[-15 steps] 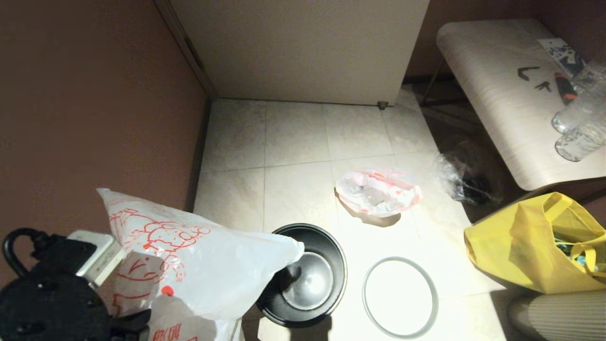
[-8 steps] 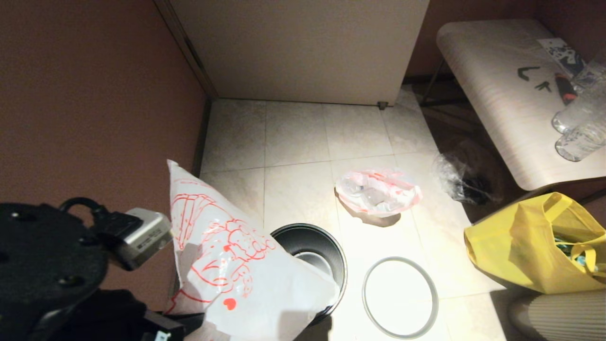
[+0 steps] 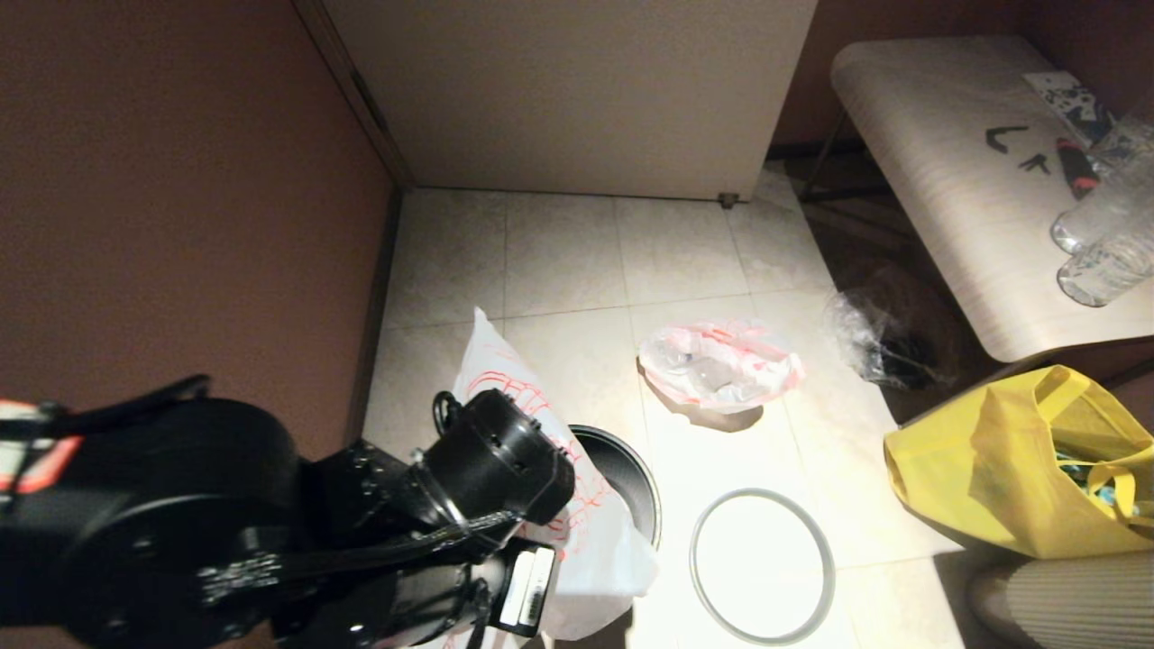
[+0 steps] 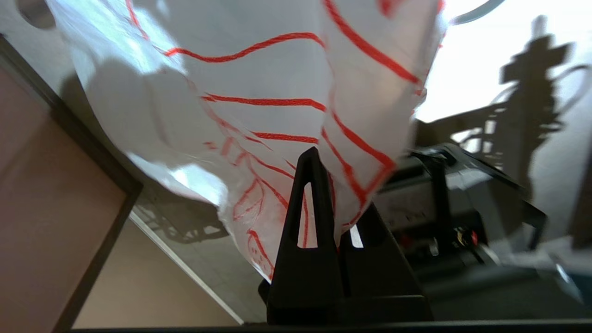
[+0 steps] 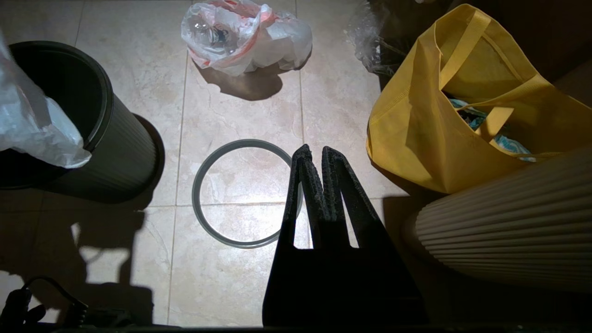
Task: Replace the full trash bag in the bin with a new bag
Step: Put the new garbage bag on the trash can
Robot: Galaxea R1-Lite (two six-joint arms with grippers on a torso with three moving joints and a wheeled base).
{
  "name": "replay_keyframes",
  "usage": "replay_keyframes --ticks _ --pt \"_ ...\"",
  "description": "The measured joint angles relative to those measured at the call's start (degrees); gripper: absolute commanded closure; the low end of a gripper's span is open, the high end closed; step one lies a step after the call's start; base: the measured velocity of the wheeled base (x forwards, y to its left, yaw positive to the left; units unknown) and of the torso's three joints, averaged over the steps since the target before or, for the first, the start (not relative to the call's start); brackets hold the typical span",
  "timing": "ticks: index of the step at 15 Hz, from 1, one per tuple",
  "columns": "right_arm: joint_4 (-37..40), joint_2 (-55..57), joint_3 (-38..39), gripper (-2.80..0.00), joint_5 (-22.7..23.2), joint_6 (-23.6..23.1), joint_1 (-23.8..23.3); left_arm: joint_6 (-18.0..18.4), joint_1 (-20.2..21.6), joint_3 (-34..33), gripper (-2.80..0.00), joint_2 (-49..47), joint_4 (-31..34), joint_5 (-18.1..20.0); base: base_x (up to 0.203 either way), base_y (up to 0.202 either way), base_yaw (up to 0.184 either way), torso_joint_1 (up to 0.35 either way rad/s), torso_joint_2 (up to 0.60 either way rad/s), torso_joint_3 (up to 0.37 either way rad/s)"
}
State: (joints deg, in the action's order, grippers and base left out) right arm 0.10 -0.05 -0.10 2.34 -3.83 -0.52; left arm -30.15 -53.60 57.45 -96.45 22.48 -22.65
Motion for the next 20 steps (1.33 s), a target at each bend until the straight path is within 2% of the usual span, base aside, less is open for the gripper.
replay_keyframes --ticks 2,5,8,11,13,16,20 --pt "0.0 0.0 0.0 0.0 0.0 0.0 0.0 0.2 1.2 1.1 0.0 -6.6 -2.8 0.0 0.0 0.0 0.0 0.0 0.0 0.0" --pt "0.0 0.0 0.0 0.0 0.0 0.0 0.0 0.3 4.0 7.1 0.0 -17.1 -5.2 -0.3 0.0 0.0 0.0 0.0 0.0 0.0" --pt "0.0 0.0 0.0 0.0 0.0 0.0 0.0 0.7 7.6 16.7 0.0 -27.8 -6.1 -1.7 0.0 0.0 0.0 0.0 0.0 0.0" --pt "0.0 0.0 0.0 0.0 0.0 0.0 0.0 2.1 12.0 27.5 0.0 -38.3 -6.3 -6.0 0.0 0.0 0.0 0.0 0.0 0.0" --pt "0.0 0.0 0.0 0.0 0.0 0.0 0.0 4.1 15.4 32.8 0.0 -44.1 -6.3 -7.4 0.0 0.0 0.0 0.0 0.0 0.0" --pt "0.0 0.0 0.0 0.0 0.0 0.0 0.0 5.6 17.7 35.7 0.0 -49.4 -6.4 -8.5 0.0 0.0 0.0 0.0 0.0 0.0" --pt "0.0 0.0 0.0 0.0 0.0 0.0 0.0 6.0 17.2 36.4 0.0 -53.4 -7.1 -10.9 0.0 0.0 0.0 0.0 0.0 0.0"
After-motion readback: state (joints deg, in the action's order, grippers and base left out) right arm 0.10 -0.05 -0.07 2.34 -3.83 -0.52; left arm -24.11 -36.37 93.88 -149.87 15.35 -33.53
